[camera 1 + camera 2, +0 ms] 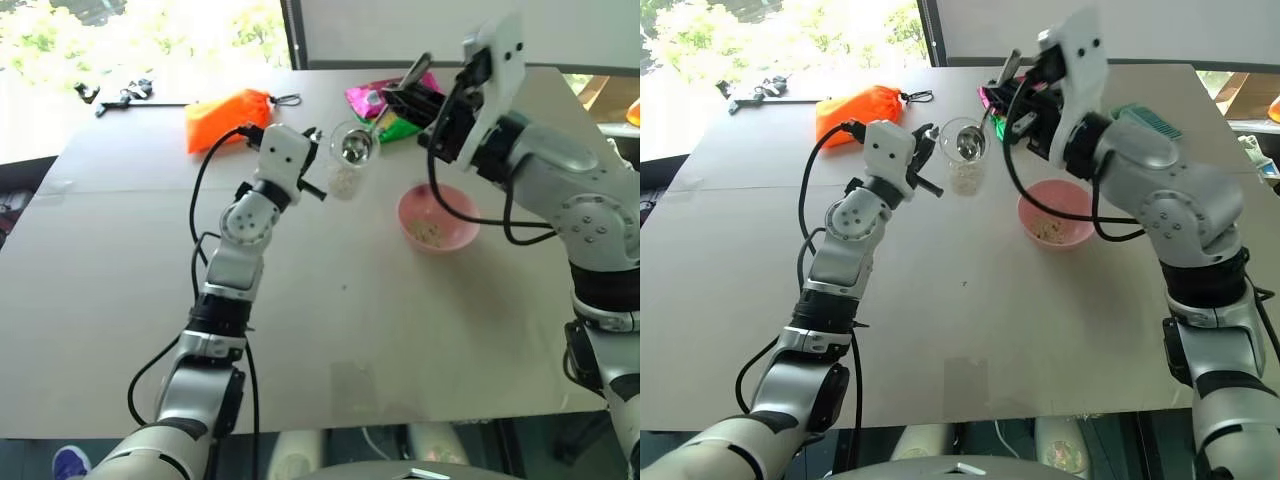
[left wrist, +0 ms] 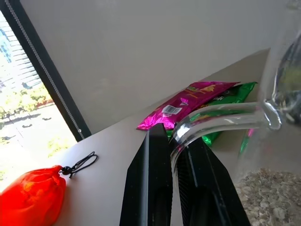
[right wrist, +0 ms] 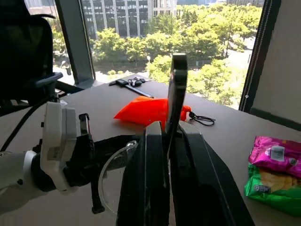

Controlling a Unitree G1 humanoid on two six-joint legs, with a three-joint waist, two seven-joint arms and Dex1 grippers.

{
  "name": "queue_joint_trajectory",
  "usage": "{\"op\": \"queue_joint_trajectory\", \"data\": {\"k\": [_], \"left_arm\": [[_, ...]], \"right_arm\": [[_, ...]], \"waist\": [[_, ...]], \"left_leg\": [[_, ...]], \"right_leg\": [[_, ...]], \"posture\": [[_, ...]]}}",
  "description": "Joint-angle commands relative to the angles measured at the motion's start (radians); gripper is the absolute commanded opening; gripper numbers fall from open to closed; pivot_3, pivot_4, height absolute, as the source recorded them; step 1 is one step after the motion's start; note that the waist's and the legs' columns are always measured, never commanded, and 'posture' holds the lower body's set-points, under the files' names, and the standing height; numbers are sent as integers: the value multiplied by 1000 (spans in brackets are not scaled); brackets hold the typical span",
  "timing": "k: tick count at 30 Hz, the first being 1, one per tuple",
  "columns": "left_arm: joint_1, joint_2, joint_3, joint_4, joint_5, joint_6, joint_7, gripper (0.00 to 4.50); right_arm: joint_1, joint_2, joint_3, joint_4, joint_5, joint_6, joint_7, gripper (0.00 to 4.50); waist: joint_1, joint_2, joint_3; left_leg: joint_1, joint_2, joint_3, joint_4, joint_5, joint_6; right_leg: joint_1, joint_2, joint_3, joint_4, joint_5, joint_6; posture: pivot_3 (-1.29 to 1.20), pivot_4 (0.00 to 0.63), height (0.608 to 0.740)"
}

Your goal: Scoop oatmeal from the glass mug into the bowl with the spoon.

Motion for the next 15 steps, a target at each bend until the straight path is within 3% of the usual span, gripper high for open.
{"op": "queue_joint_trajectory", "data": {"k": [1,7,15], "left_arm": [[-54,-18,-29,-2,51,-32,26,40],[-83,-55,-38,29,78,-32,50,40],[-81,-64,-33,59,82,-42,59,40]], "right_arm": [[10,-6,146,-25,-274,-173,80,0],[51,35,212,29,-464,-281,148,0],[49,190,12,41,-302,7,136,0]], "waist": [[-1,0,0],[-5,0,0],[-22,0,0]], "left_leg": [[0,0,0,0,0,0],[-2,-1,-1,2,0,0],[-8,-1,-8,5,0,0]], "right_leg": [[0,0,0,0,0,0],[0,0,-1,0,0,0],[-2,0,-9,4,0,0]], "posture": [[0,150,740],[0,150,740],[0,150,740]]}}
